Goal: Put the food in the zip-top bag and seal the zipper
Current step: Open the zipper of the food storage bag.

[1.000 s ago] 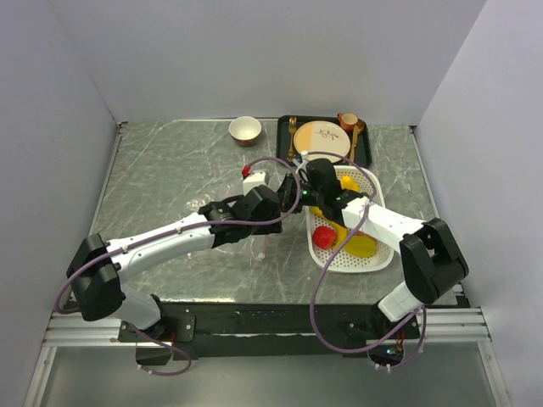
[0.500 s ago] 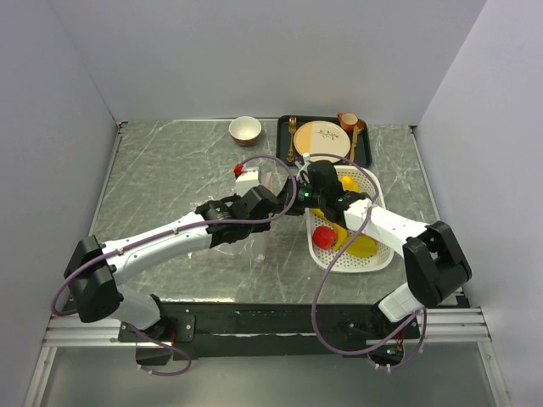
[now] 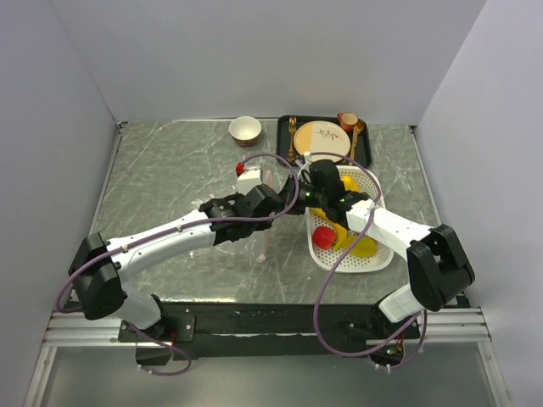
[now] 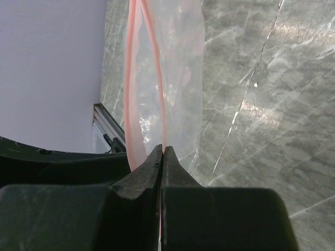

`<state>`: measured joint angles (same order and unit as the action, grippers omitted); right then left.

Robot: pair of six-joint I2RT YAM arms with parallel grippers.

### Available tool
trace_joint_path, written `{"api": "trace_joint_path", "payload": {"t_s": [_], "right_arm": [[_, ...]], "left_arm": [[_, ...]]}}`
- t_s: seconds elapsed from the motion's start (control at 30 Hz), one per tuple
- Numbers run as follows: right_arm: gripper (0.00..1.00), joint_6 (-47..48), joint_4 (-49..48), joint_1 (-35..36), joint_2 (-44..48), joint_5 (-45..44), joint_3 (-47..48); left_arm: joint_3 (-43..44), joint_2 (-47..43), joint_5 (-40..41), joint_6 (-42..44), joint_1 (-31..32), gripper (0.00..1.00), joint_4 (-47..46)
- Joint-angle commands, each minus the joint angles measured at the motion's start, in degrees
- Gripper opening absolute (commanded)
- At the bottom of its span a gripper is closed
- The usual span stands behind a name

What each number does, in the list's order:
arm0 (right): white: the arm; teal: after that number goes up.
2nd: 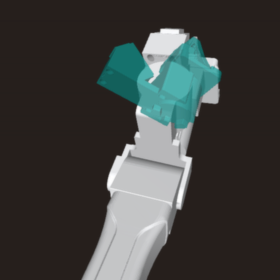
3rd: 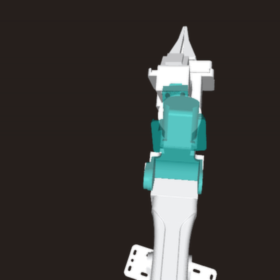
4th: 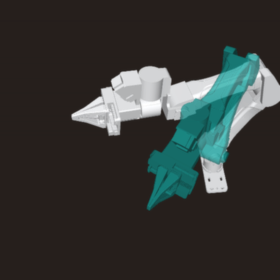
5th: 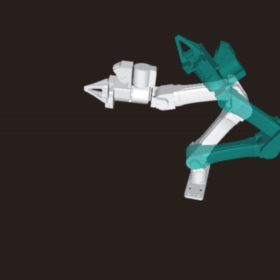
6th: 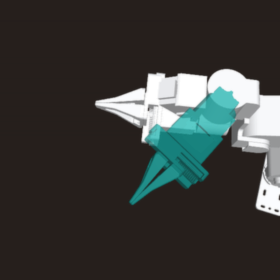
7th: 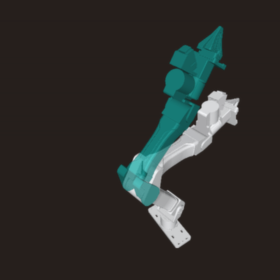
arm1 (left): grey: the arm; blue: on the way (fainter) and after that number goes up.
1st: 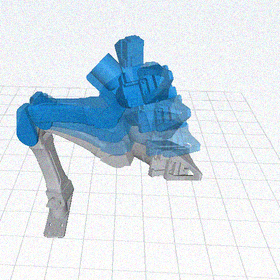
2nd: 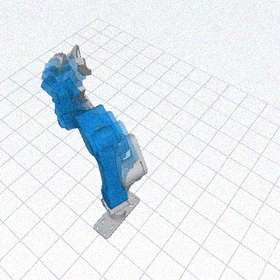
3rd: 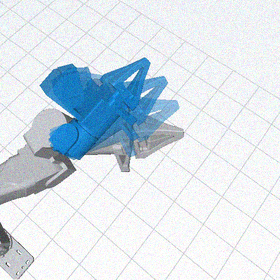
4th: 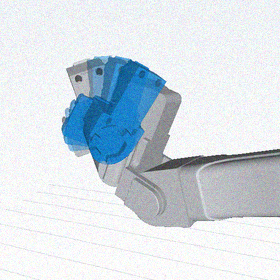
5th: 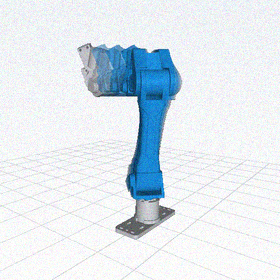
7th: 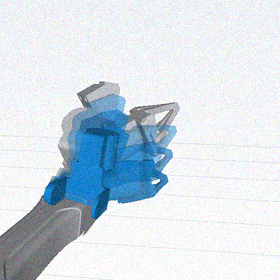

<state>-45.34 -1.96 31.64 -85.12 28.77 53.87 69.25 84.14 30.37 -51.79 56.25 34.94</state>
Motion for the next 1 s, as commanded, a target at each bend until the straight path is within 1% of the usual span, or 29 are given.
{"api": "trace_joint_path", "payload": {"t_s": [0.0, 0.07, 0.1, 0.13, 0.17, 0.2, 0.27, 0.3, 0.33, 0.4, 0.47, 0.63, 0.77, 0.83, 0.87, 0.9, 0.93, 0.97], "right_arm": [[0.00, 1.04, -0.50, 0.18, 3.12, 0.93, 0.80], [0.00, 1.31, -0.15, 0.18, 3.03, 0.67, 0.71], [0.00, 1.48, -0.15, 0.18, 3.03, 0.49, 0.54], [0.00, 1.66, 0.02, 0.27, 2.94, -0.12, 0.36], [0.00, 2.18, 0.37, 0.27, 2.68, -0.82, 0.45], [0.00, 2.62, 1.59, 0.18, 2.33, -1.70, 0.54], [0.00, 4.55, 4.05, 0.18, 0.23, -6.43, 1.50], [0.00, 5.26, 7.20, 0.27, -1.00, -7.93, 2.20], [0.00, 5.96, 8.62, 0.09, -3.88, -9.51, 3.08], [0.00, 7.55, 11.70, 0.09, -6.71, -13.56, 5.45], [0.00, 7.99, 12.06, 0.09, -9.88, -15.84, 6.42], [0.00, 8.08, 11.19, 0.18, -13.40, -16.47, 7.92], [0.00, 8.60, 10.04, 0.18, -12.53, -15.59, 8.18], [0.05, 9.04, 9.87, 0.18, -10.69, -14.46, 8.18], [0.11, 9.30, 9.69, 0.27, -9.81, -14.01, 7.75], [0.14, 9.31, 9.52, 0.18, -8.76, -13.92, 7.48], [0.23, 9.39, 9.34, 0.18, -6.48, -13.92, 7.05], [0.30, 9.39, 9.51, 0.18, -5.24, -14.18, 6.95]], "left_arm": [[1.67, -0.29, 1.53, -0.33, 0.26, 0.27, -0.48], [1.76, -0.29, 2.06, -0.24, 0.26, 0.22, -0.22], [1.94, -0.29, 2.32, -0.24, 0.26, 0.10, 0.21], [2.29, -0.03, 2.67, -0.50, 0.18, 0.03, 0.65], [2.72, -0.11, 3.02, -0.59, 0.18, 0.01, 1.79], [3.08, -0.20, 3.46, -0.51, 0.18, 0.01, 2.23], [3.43, -1.25, 4.26, -0.68, 0.26, 0.01, 3.90], [3.52, -1.87, 5.39, -0.77, 0.18, 0.01, 4.43], [3.52, -3.26, 5.92, -1.03, 0.18, 0.01, 5.05], [3.52, -4.77, 6.72, -1.21, 0.09, 0.01, 6.80], [3.17, -6.88, 7.16, -1.12, -0.53, 0.01, 7.77], [2.29, -9.08, 8.04, -1.38, -1.67, 0.01, 9.71], [1.41, -8.03, 6.90, -0.77, -1.93, 0.01, 8.57], [1.59, -6.63, 6.28, -0.42, -1.93, 0.01, 7.43], [1.76, -6.18, 5.50, -0.24, -2.02, 0.01, 6.99], [1.85, -5.57, 5.23, 0.02, -2.02, 0.01, 6.46], [2.11, -4.43, 4.79, 0.20, -1.93, 0.01, 6.20], [2.20, -3.81, 4.18, 0.02, -2.02, 0.01, 5.67]]}}
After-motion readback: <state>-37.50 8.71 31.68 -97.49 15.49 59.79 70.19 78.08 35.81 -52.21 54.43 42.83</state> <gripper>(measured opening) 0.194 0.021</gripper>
